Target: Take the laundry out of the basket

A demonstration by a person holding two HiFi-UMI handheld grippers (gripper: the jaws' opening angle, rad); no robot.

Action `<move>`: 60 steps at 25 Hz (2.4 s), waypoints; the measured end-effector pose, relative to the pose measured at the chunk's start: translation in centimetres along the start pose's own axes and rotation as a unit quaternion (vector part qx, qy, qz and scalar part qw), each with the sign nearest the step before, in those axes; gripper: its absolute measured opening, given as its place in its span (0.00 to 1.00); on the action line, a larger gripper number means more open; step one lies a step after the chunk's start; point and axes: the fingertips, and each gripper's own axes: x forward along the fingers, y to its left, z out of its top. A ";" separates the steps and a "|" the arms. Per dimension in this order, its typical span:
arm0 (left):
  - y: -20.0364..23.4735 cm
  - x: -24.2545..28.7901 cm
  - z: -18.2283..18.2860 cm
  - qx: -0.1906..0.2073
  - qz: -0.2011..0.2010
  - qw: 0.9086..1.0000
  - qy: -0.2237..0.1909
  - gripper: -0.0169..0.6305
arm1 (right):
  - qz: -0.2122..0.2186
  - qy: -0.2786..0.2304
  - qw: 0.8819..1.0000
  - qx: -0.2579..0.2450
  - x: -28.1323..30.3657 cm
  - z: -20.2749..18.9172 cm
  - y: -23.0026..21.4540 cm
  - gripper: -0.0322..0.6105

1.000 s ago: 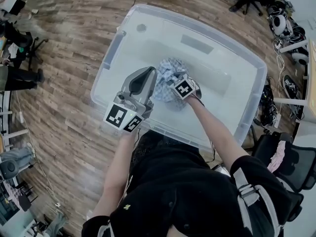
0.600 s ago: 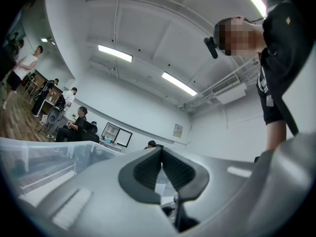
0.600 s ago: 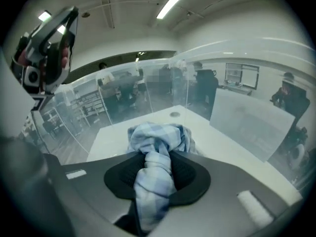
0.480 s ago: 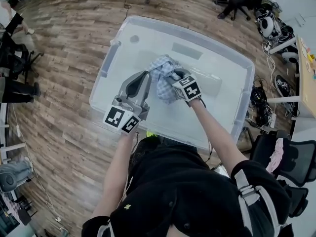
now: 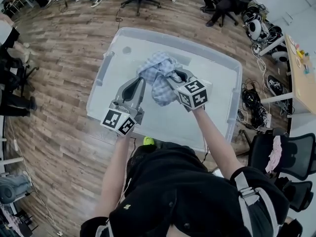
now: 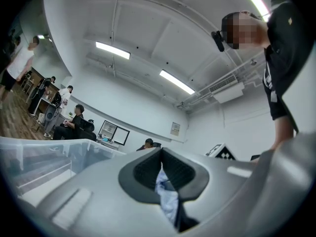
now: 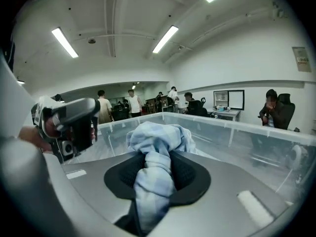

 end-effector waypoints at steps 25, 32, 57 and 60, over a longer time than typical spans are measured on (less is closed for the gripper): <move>-2.2 0.3 -0.8 0.025 -0.053 0.998 0.024 0.04 | -0.032 -0.183 0.982 0.037 -12.8 8.7 4.6 0.22; -3.3 0.0 -0.5 0.031 -0.057 0.998 0.002 0.04 | -0.030 -0.189 0.981 0.030 -14.1 8.8 6.3 0.22; -14.7 -7.0 4.7 0.058 -0.064 0.996 -0.011 0.04 | 0.016 -0.254 0.967 0.005 -24.8 7.6 18.3 0.22; -17.7 -9.3 3.6 0.057 -0.054 0.997 -0.008 0.04 | 0.028 -0.248 0.968 0.003 -27.4 5.6 19.8 0.22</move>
